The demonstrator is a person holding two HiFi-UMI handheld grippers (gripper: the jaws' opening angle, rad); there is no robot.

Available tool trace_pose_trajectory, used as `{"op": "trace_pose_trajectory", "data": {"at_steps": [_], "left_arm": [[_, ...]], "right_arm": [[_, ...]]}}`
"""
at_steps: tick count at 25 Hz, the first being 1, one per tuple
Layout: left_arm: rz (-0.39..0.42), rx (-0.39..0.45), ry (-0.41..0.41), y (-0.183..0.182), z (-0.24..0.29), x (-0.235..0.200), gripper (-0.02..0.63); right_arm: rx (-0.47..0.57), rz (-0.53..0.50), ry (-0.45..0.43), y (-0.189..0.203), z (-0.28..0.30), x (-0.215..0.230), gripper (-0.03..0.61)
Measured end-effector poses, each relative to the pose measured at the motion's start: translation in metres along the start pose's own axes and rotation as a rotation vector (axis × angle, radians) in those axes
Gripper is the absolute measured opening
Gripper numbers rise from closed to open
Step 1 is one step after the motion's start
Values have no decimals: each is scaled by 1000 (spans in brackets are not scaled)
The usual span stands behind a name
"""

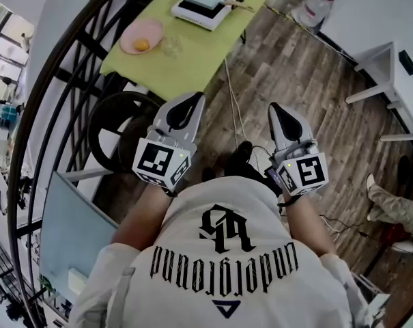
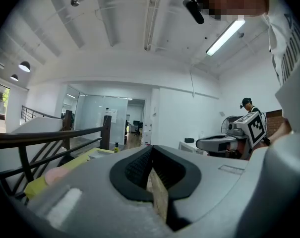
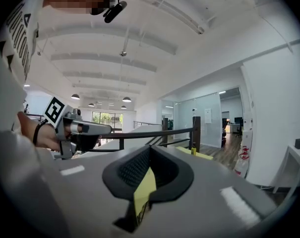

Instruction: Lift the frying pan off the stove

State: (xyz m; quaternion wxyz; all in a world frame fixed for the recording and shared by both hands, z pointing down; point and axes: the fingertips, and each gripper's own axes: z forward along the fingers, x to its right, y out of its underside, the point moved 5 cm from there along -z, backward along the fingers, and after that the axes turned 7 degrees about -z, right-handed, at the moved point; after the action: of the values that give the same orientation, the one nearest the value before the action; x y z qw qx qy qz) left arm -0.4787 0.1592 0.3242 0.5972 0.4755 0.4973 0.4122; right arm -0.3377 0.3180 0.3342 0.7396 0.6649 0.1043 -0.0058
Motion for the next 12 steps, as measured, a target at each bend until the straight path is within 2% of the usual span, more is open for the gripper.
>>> {"op": "trace_pose_trajectory", "data": {"at_steps": [6, 12], "left_arm": [[-15, -38, 28, 10, 59, 4, 5], [-19, -56, 66, 18, 140, 16, 5]], "right_arm": [[-19, 21, 12, 17, 11, 50, 2], [-14, 59, -13, 36, 24, 121, 2]]}}
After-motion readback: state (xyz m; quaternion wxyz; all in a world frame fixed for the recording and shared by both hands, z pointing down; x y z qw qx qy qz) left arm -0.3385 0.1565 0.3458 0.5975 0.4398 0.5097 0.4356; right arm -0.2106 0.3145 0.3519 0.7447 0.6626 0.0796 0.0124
